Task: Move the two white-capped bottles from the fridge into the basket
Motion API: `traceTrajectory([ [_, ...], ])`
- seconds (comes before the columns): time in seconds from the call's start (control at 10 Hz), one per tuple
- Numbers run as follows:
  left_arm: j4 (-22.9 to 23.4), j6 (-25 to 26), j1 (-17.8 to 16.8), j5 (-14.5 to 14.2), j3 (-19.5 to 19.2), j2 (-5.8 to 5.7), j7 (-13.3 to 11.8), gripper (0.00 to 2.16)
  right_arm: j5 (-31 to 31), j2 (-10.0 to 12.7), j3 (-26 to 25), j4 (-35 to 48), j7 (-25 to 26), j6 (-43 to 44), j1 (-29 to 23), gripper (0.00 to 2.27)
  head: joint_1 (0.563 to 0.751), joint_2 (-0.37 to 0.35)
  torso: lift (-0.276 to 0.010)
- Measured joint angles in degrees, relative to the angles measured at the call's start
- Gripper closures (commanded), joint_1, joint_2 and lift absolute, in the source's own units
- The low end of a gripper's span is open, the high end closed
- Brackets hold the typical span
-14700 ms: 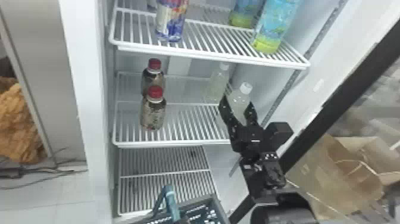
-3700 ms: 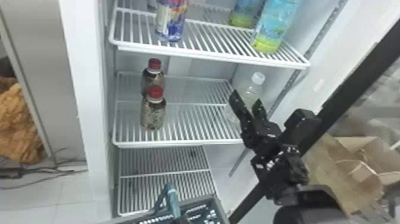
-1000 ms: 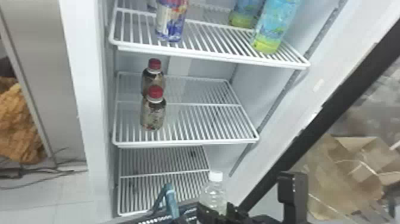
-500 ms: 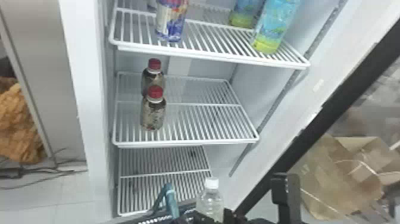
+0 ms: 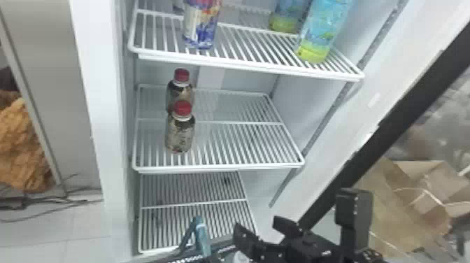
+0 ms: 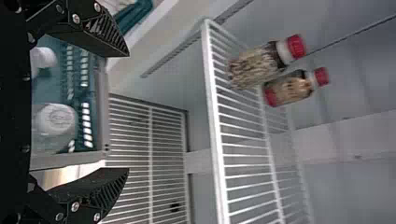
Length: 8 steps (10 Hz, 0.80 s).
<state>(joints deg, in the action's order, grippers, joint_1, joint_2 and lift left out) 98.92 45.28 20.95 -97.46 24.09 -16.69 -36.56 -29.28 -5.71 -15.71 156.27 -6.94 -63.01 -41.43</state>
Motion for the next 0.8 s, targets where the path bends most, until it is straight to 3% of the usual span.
traceTrajectory([
  [0.4,0.0,0.0,-0.1,0.0,0.0,-0.01,0.0,1.12,0.2,0.0,0.3,-0.4,0.0,7.1,-0.4,0.23,0.695,-0.350,-0.260],
  [0.8,0.0,0.0,0.0,0.0,0.0,0.00,0.0,1.12,0.1,-0.2,2.6,-3.1,0.0,23.5,-0.9,0.23,0.695,-0.350,-0.260],
])
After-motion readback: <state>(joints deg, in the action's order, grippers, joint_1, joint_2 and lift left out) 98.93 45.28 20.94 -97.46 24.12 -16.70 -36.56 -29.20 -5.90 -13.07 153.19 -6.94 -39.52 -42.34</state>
